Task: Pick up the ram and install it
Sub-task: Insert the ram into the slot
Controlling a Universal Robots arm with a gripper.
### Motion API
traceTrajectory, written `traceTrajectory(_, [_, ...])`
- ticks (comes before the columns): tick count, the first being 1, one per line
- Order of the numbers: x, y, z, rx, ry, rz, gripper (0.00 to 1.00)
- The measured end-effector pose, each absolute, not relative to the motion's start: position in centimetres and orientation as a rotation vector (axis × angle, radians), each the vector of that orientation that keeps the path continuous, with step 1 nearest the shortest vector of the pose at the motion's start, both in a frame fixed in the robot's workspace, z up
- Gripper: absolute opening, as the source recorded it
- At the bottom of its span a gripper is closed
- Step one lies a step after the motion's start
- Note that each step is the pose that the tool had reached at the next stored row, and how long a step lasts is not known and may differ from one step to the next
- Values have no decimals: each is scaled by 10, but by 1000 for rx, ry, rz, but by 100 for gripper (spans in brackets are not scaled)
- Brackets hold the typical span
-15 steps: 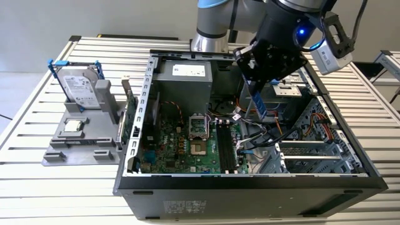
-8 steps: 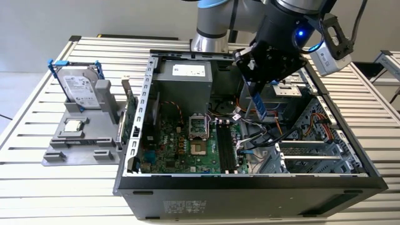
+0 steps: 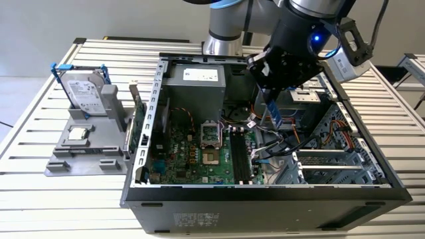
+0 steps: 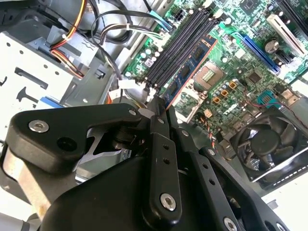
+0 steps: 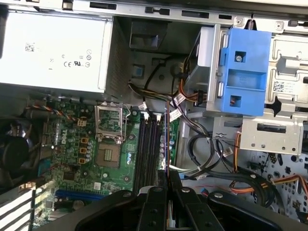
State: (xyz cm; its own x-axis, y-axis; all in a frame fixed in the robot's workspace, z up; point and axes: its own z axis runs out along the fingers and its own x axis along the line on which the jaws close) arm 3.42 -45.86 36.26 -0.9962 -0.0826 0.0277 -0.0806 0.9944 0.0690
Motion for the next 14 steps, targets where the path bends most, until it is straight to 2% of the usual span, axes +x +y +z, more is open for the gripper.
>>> traceTrajectory(14, [33, -459, 354, 127, -3108, -106, 0])
